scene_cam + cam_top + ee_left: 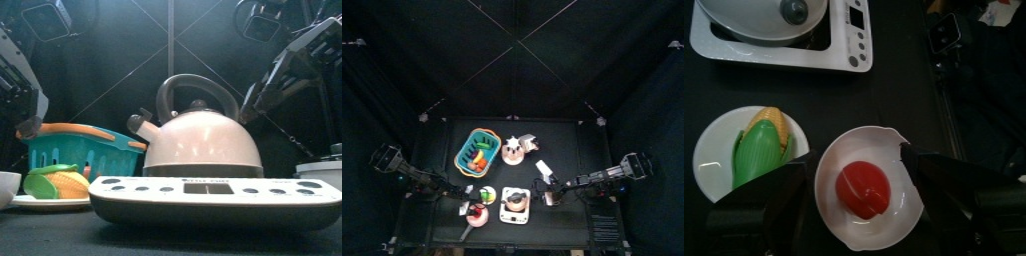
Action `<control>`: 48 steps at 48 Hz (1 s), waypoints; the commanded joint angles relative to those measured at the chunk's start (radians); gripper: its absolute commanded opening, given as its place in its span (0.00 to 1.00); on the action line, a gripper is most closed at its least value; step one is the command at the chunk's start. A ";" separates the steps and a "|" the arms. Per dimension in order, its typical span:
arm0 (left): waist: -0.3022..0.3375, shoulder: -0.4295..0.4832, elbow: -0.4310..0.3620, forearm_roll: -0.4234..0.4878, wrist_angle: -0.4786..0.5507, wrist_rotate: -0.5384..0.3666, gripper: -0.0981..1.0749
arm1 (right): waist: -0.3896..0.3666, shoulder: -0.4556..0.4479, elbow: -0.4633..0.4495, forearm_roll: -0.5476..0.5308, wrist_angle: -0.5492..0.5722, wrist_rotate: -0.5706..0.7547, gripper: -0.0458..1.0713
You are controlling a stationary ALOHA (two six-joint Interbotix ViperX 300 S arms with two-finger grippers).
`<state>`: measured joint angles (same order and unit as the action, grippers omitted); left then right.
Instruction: Place kettle onto table
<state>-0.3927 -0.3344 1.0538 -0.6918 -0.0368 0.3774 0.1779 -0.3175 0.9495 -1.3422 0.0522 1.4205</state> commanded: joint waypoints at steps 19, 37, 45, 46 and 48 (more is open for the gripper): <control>0.023 -0.015 0.021 0.071 -0.325 0.002 0.93 | 0.003 -0.018 -0.063 -0.060 -0.002 -0.002 0.80; 0.025 0.143 -0.094 0.072 -0.379 0.003 0.93 | 0.008 0.044 -0.124 -0.060 -0.002 0.000 0.80; 0.032 0.170 -0.110 0.072 -0.379 0.003 0.93 | 0.017 0.107 -0.167 -0.080 -0.002 -0.002 0.80; 0.032 0.172 -0.112 0.072 -0.377 0.003 0.93 | 0.017 0.112 -0.172 -0.084 -0.002 -0.002 0.80; 0.038 0.178 -0.110 0.072 -0.379 0.003 0.93 | 0.017 0.126 -0.179 -0.094 -0.002 -0.002 0.80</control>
<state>-0.3636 -0.1595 0.9649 -0.6243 -0.4065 0.3789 0.1933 -0.1963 0.8038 -1.4220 0.0506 1.4205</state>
